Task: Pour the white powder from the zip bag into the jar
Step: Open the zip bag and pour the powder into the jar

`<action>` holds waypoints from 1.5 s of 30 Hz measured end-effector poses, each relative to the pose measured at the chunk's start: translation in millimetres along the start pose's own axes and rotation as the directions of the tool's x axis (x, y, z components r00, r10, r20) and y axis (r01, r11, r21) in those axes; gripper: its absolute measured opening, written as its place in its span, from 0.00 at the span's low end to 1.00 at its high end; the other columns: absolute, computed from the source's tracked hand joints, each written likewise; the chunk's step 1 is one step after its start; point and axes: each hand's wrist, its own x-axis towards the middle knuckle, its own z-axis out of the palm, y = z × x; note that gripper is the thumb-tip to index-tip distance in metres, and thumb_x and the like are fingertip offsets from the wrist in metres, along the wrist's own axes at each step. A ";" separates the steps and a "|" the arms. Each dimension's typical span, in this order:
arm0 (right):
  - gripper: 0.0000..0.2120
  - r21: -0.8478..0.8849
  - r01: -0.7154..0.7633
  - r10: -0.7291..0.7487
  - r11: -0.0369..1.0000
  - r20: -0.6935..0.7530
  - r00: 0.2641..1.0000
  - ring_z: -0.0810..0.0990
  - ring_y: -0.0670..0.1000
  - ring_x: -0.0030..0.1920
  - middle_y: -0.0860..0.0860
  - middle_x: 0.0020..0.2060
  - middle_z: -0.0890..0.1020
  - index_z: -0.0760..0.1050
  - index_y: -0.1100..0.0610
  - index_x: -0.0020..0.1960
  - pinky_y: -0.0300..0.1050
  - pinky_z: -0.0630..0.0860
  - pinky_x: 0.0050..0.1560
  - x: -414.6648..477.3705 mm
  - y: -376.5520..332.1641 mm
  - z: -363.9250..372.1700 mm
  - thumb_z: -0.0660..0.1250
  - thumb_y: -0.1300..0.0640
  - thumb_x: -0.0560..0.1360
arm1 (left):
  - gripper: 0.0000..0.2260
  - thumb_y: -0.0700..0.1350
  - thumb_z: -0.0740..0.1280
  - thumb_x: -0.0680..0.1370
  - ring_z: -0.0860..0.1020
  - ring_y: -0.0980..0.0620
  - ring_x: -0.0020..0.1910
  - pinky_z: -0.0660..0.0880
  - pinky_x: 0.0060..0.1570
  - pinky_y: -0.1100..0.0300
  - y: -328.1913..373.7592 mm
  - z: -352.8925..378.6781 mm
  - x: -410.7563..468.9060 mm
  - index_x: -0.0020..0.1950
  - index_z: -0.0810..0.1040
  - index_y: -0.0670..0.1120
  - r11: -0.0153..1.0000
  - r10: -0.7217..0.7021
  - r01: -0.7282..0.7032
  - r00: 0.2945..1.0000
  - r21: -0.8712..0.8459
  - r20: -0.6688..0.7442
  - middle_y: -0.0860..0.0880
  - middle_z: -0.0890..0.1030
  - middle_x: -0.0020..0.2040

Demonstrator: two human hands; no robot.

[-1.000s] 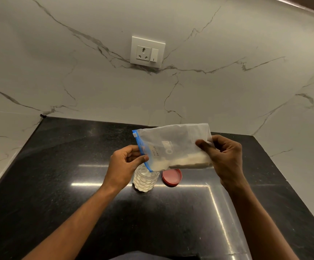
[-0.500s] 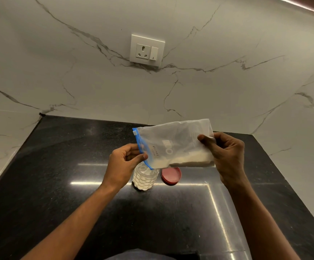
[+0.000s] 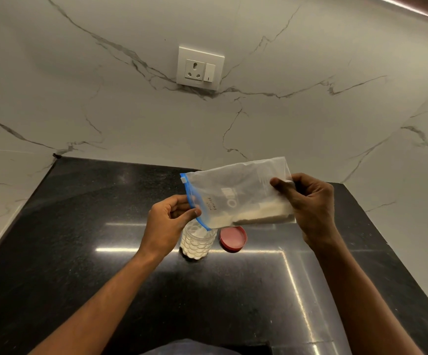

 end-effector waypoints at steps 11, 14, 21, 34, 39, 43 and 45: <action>0.07 0.017 -0.035 0.036 0.999 -0.023 0.999 0.86 0.52 0.40 0.55 0.41 0.87 0.86 0.54 0.45 0.44 0.85 0.40 -2.7 1.9 0.0 0.77 0.50 0.75 | 0.14 0.39 0.76 0.76 0.87 0.56 0.55 0.84 0.53 0.62 -2.2 -1.0 1.4 0.62 0.83 0.45 1.000 0.005 -0.005 1.000 -0.006 0.002 0.51 0.88 0.56; 0.06 0.032 -0.027 0.027 0.999 0.005 1.000 0.88 0.53 0.41 0.54 0.42 0.88 0.87 0.53 0.45 0.45 0.86 0.42 -2.0 1.1 -1.3 0.77 0.51 0.75 | 0.14 0.40 0.77 0.76 0.87 0.55 0.55 0.84 0.54 0.62 -2.0 -1.4 2.1 0.61 0.83 0.45 1.000 0.006 -0.006 1.000 -0.008 -0.004 0.50 0.88 0.56; 0.05 0.063 -0.020 0.020 0.998 0.011 1.000 0.89 0.54 0.42 0.54 0.42 0.89 0.88 0.52 0.45 0.44 0.84 0.41 0.9 -2.7 1.1 0.80 0.51 0.73 | 0.14 0.39 0.77 0.76 0.87 0.55 0.54 0.84 0.54 0.61 -2.2 -1.7 2.7 0.61 0.83 0.45 1.000 0.003 -0.003 1.000 -0.003 -0.010 0.51 0.88 0.55; 0.06 0.078 -0.013 0.015 0.997 -0.018 1.000 0.87 0.50 0.39 0.51 0.39 0.88 0.87 0.51 0.43 0.42 0.83 0.39 1.7 -7.2 4.2 0.80 0.49 0.73 | 0.13 0.41 0.77 0.76 0.87 0.56 0.54 0.84 0.53 0.63 -2.6 -2.5 3.1 0.60 0.83 0.50 1.000 -0.011 0.011 1.000 -0.019 -0.009 0.52 0.88 0.55; 0.07 0.094 -0.011 0.016 0.996 -0.053 0.998 0.86 0.50 0.39 0.54 0.40 0.88 0.87 0.52 0.44 0.42 0.84 0.39 0.8 -9.4 3.5 0.80 0.49 0.73 | 0.13 0.40 0.77 0.76 0.87 0.57 0.54 0.83 0.52 0.64 -1.9 -2.0 3.4 0.59 0.83 0.50 0.999 -0.010 0.010 1.000 -0.032 -0.004 0.53 0.88 0.54; 0.04 0.089 0.003 0.000 0.996 -0.034 0.999 0.87 0.49 0.38 0.52 0.39 0.88 0.87 0.50 0.44 0.41 0.84 0.39 1.1 -12.1 7.6 0.79 0.51 0.74 | 0.13 0.40 0.77 0.76 0.87 0.57 0.54 0.83 0.51 0.65 -2.3 0.0 4.6 0.59 0.83 0.50 0.999 0.002 -0.002 1.000 -0.034 -0.007 0.54 0.88 0.54; 0.03 0.085 -0.006 0.009 0.996 -0.029 1.000 0.87 0.49 0.38 0.52 0.39 0.88 0.87 0.50 0.44 0.41 0.83 0.39 2.4 -12.1 6.5 0.79 0.51 0.74 | 0.13 0.39 0.77 0.76 0.87 0.57 0.54 0.83 0.52 0.64 -3.3 -0.6 4.8 0.60 0.84 0.49 0.999 0.000 -0.001 1.000 -0.033 -0.007 0.53 0.88 0.54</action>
